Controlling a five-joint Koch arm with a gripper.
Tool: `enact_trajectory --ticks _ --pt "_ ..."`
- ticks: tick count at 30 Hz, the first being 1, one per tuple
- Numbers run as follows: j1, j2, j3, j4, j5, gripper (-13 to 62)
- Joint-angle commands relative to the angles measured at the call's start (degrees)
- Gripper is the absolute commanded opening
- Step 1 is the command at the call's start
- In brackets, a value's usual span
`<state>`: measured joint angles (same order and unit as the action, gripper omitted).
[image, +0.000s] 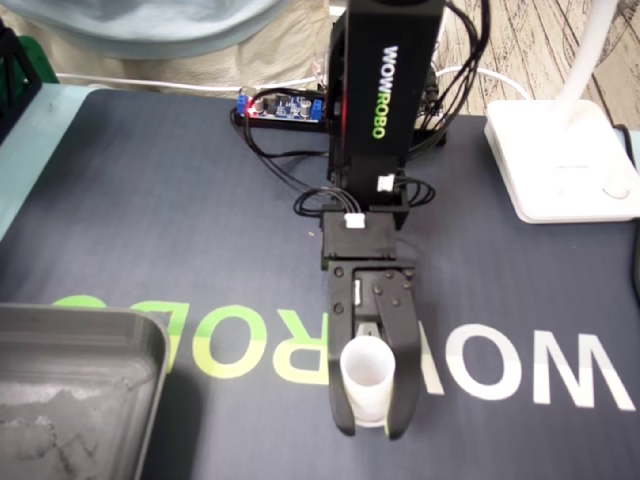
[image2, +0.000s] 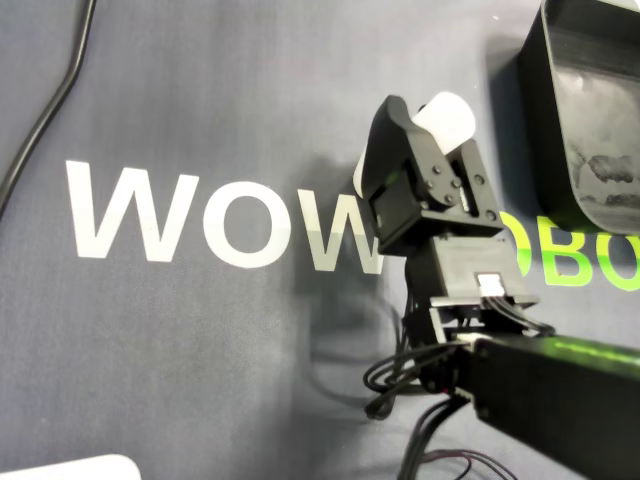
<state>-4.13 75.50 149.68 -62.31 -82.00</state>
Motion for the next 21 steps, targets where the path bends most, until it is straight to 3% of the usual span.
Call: enact_trajectory --ticks 1,15,21 --pt "0.18 1.67 -2.37 -3.34 0.35 5.9" --pt "6.68 23.73 -14.24 26.10 11.69 5.9" --pt "13.54 25.58 -26.81 39.37 23.91 5.9"
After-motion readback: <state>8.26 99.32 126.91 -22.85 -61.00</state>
